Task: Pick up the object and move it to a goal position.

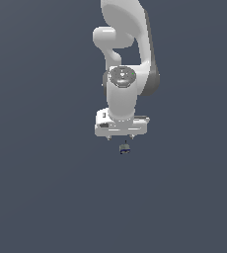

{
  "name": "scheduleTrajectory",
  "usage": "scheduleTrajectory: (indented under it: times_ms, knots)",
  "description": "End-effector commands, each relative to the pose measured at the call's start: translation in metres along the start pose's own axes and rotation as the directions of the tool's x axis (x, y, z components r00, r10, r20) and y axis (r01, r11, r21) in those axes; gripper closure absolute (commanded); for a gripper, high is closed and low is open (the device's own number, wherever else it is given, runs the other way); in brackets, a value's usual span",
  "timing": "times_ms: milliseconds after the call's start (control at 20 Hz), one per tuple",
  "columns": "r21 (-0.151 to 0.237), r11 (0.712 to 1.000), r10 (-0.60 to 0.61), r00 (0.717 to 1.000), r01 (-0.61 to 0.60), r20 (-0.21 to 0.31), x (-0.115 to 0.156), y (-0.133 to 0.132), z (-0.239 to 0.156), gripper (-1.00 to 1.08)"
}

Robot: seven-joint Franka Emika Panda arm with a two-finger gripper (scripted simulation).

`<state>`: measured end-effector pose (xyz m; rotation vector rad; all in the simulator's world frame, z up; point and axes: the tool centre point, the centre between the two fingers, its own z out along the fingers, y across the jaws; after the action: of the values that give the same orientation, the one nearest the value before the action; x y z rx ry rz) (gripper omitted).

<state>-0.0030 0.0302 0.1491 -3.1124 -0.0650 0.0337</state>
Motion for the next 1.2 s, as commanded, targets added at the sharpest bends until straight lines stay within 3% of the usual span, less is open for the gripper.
scheduleTrajectory:
  times_ms: [0, 550, 1150]
  knots:
    - [0.0, 1.0, 0.0, 1.0, 0.0, 0.0, 0.0, 0.0, 0.0, -0.92]
    - [0.021, 1.0, 0.023, 1.0, -0.023, 0.002, 0.004, -0.008, 0.0, -0.92]
    - [-0.003, 1.0, -0.031, 1.0, 0.031, -0.007, -0.007, -0.014, 0.037, -0.92]
